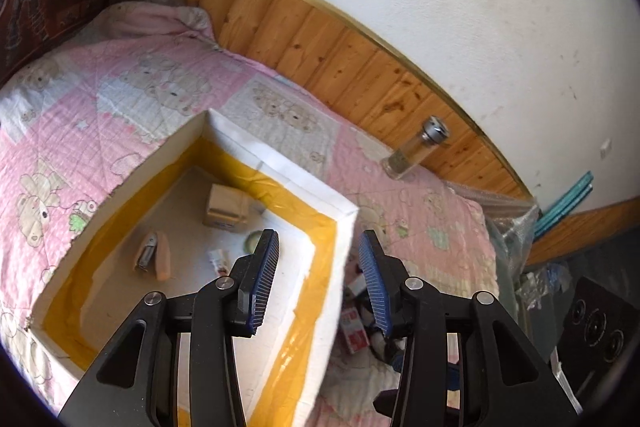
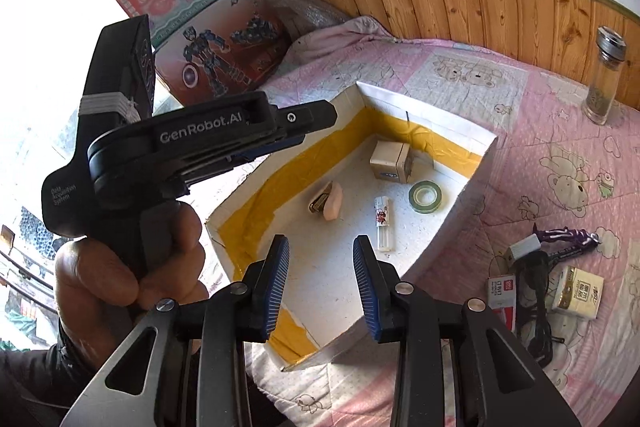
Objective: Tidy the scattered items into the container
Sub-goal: 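Withdraw both tools from the box toward the remaining items, then grasp the red-and-white staple box with the left tool while the right tool grasps the black glasses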
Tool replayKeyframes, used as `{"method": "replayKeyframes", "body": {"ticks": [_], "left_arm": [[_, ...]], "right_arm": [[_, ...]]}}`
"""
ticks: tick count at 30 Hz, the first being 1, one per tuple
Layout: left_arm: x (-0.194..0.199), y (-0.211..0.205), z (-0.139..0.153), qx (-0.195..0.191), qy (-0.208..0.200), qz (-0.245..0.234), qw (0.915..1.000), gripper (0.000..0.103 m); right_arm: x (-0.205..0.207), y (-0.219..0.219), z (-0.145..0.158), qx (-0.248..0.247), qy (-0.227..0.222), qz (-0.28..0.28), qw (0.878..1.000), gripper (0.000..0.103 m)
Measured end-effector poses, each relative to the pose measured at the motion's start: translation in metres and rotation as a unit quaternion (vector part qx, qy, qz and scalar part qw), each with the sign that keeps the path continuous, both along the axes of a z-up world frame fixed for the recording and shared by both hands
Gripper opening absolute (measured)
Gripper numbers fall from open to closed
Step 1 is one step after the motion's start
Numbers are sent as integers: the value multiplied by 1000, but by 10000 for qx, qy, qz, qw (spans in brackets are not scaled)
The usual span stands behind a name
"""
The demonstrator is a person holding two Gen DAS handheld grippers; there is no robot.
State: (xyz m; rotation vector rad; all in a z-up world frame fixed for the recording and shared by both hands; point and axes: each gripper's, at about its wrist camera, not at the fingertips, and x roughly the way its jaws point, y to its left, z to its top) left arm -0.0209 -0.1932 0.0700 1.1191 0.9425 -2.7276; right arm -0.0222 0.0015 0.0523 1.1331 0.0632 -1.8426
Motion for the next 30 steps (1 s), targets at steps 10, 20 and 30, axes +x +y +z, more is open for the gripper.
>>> {"method": "replayKeyframes", "body": {"ticks": [10, 20, 30], "left_arm": [[-16, 100, -15, -111, -270, -1341, 9905, 48], [-40, 149, -104, -128, -1560, -1642, 9739, 51], [-57, 162, -141, -409, -1977, -1390, 9695, 54]], "right_arm": [[-7, 117, -22, -103, 109, -1400, 9900, 35], [-45, 160, -96, 755, -60, -1998, 9769, 35], [-63, 132, -135, 1706, 467, -1156, 9774, 54]]}}
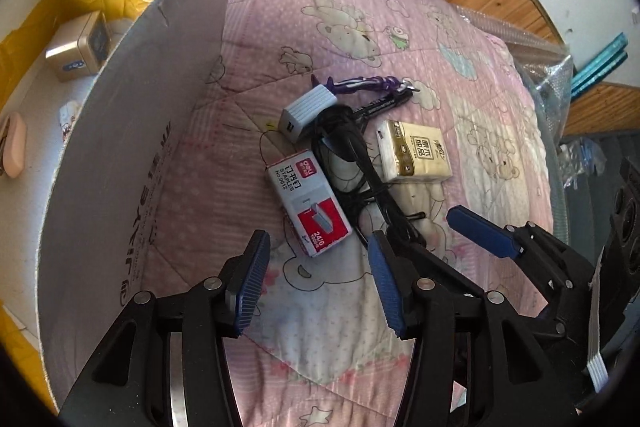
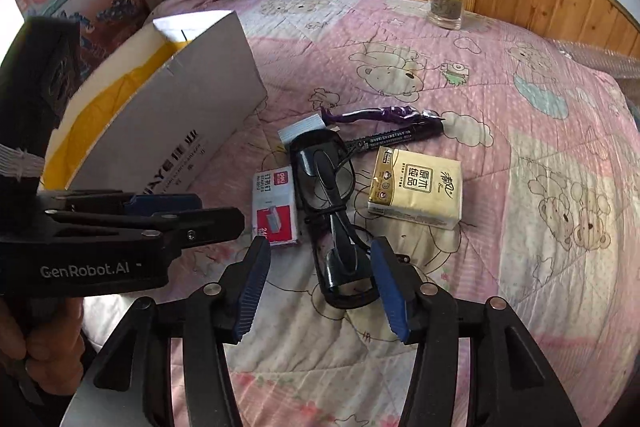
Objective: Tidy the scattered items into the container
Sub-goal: 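Grasp the red-and-white staple box with the left tool while the right tool grasps the black glasses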
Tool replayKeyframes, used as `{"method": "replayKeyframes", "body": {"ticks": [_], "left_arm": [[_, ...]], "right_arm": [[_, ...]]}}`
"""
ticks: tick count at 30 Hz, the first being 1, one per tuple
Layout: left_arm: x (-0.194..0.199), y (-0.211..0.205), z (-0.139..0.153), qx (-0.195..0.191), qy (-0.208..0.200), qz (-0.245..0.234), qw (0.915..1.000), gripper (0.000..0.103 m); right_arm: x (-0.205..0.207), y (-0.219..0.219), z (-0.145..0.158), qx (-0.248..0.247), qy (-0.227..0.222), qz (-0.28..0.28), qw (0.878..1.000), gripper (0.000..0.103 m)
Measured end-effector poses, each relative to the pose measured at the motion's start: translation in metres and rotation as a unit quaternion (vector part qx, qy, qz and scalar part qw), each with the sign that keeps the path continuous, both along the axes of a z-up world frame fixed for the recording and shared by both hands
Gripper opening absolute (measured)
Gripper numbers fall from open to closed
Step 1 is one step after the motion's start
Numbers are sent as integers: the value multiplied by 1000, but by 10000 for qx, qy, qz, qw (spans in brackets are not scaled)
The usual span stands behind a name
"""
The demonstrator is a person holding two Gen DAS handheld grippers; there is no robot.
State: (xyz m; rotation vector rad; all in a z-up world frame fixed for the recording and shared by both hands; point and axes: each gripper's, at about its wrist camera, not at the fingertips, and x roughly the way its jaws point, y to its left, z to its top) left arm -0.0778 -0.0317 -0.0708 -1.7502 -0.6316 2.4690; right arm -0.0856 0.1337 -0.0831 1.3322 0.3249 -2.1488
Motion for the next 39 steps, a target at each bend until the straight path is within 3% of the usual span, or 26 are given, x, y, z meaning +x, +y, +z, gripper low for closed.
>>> {"method": "replayKeyframes", "body": {"ticks": [4, 7, 10, 12, 14, 17, 20, 29, 30, 32, 35, 39], "left_arm": [[-7, 6, -7, -192, -5, -7, 9998, 54], [-12, 9, -15, -275, -58, -3, 9996, 55], [-18, 9, -23, -349, -120, 59, 9993, 55], [-22, 9, -29, -381, -157, 100, 9991, 55], [-25, 10, -34, -405, -191, 139, 9989, 55], [-30, 12, -39, -416, -247, 174, 9987, 56], [-35, 19, -41, -557, -190, 141, 9982, 60], [-40, 31, -45, -1198, 203, -103, 9925, 62], [-40, 29, -45, -1202, 242, -105, 9924, 60], [-39, 26, -44, -1282, 294, -66, 9913, 37], [-38, 19, -42, -944, 287, 20, 9951, 17], [-31, 12, -34, -569, 341, 45, 9978, 15]], "right_arm": [[-12, -7, -19, 169, -91, 205, 9996, 53], [-21, -10, -35, 304, -202, 265, 9990, 38], [-28, -8, -46, 376, -224, 230, 9988, 37], [-32, -2, -48, 236, -346, 148, 9990, 37], [-36, 7, -46, 147, -510, -18, 9986, 25], [-42, 27, -41, -112, -868, -427, 9953, 20], [-43, 43, -40, -366, -1128, -631, 9909, 20], [-52, 37, -52, -379, -1077, -519, 9921, 23], [-52, 39, -51, -416, -1108, -525, 9916, 23], [-52, 42, -48, -492, -1142, -570, 9906, 18], [-51, 48, -44, -628, -1196, -661, 9886, 17], [-47, 52, -35, -814, -1231, -706, 9865, 17]]}}
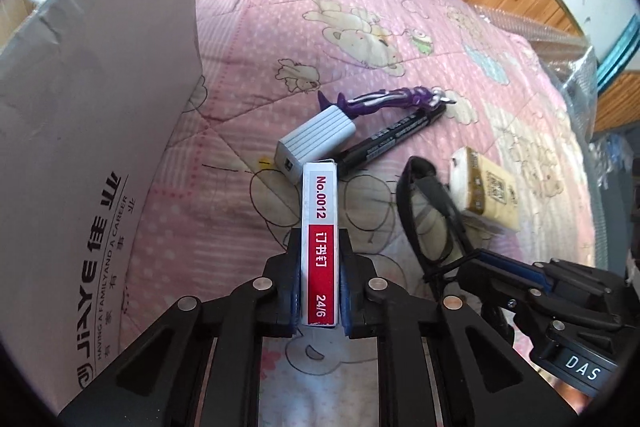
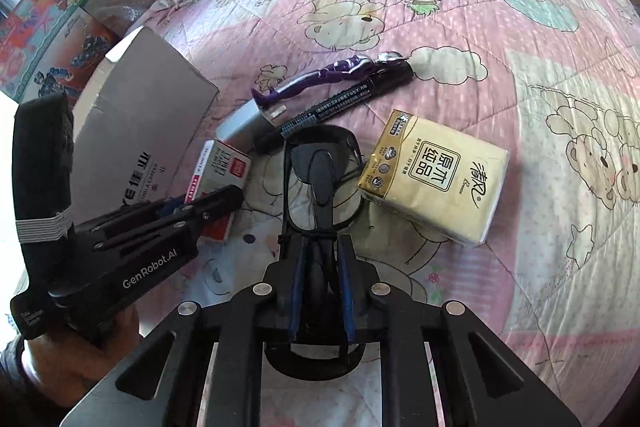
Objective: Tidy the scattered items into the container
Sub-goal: 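Grasp the red-and-white staple box with the left tool while the right tool grasps the black glasses, then lift the staple box and glasses and carry them toward the white box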
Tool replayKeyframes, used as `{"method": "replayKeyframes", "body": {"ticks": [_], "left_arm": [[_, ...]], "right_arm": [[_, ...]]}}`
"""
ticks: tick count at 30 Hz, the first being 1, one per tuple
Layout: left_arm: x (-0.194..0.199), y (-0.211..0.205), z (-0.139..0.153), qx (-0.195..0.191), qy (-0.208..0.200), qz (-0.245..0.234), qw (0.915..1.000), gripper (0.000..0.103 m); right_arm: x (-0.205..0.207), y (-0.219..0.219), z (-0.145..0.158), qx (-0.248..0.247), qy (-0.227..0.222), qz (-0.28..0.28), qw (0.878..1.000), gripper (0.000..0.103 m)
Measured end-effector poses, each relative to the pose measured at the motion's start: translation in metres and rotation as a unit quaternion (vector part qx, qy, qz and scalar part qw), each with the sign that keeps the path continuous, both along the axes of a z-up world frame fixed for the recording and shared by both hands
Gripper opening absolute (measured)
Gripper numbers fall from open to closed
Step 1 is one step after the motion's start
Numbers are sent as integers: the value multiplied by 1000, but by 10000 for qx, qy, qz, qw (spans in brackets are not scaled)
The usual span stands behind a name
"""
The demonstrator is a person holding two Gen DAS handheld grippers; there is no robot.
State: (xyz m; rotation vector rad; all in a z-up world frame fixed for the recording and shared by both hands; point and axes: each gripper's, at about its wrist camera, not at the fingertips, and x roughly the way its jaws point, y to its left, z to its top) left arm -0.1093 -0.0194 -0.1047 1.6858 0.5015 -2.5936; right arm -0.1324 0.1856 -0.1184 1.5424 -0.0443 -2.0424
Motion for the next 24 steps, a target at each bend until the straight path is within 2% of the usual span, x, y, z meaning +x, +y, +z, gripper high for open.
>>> {"method": "replayKeyframes", "body": {"ticks": [12, 24], "left_arm": [[10, 12, 29, 192, 346, -235, 9989, 15], [26, 8, 57, 380, 657, -299, 9967, 15]], "right_arm": [[12, -2, 10, -171, -77, -113, 9998, 17], [36, -9, 32, -439, 148, -80, 9989, 17]]}}
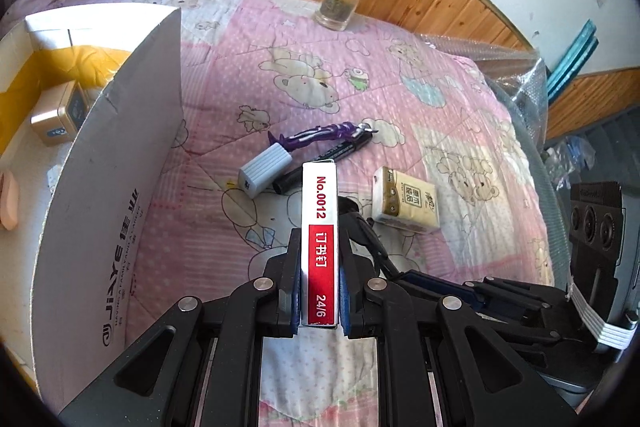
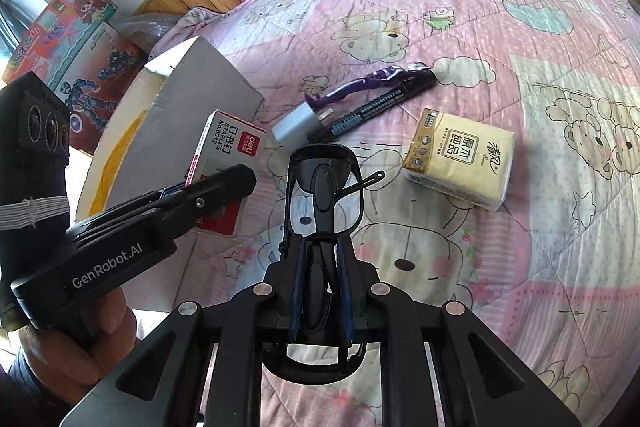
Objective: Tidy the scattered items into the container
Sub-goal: 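Lift the staple box and glasses and carry them toward the white box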
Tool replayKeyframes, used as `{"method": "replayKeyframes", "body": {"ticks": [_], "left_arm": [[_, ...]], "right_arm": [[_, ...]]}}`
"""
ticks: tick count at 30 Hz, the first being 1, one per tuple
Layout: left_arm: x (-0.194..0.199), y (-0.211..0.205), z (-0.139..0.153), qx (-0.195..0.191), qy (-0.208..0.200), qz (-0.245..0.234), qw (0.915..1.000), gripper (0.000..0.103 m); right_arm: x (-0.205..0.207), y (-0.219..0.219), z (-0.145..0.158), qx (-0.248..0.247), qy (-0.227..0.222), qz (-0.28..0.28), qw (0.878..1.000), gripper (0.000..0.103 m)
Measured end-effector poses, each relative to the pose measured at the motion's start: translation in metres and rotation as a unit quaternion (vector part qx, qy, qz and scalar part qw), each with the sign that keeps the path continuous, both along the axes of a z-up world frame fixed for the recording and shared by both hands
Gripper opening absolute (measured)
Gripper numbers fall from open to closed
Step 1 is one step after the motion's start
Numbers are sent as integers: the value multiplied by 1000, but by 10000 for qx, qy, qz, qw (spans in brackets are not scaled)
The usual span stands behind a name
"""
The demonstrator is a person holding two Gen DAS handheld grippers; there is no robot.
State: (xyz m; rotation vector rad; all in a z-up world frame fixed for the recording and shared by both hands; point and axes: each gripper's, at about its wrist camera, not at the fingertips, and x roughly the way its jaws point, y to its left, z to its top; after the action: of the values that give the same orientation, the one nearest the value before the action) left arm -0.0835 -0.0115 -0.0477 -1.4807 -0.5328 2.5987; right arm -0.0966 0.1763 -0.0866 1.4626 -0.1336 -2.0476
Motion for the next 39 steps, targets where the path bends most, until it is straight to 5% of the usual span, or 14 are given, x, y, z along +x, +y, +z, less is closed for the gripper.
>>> {"method": "replayKeyframes", "body": {"ticks": [39], "left_arm": [[54, -46, 64, 637, 691, 237, 9953, 14]], "right_arm": [[64, -30, 77, -386, 1369, 106, 9898, 16]]}}
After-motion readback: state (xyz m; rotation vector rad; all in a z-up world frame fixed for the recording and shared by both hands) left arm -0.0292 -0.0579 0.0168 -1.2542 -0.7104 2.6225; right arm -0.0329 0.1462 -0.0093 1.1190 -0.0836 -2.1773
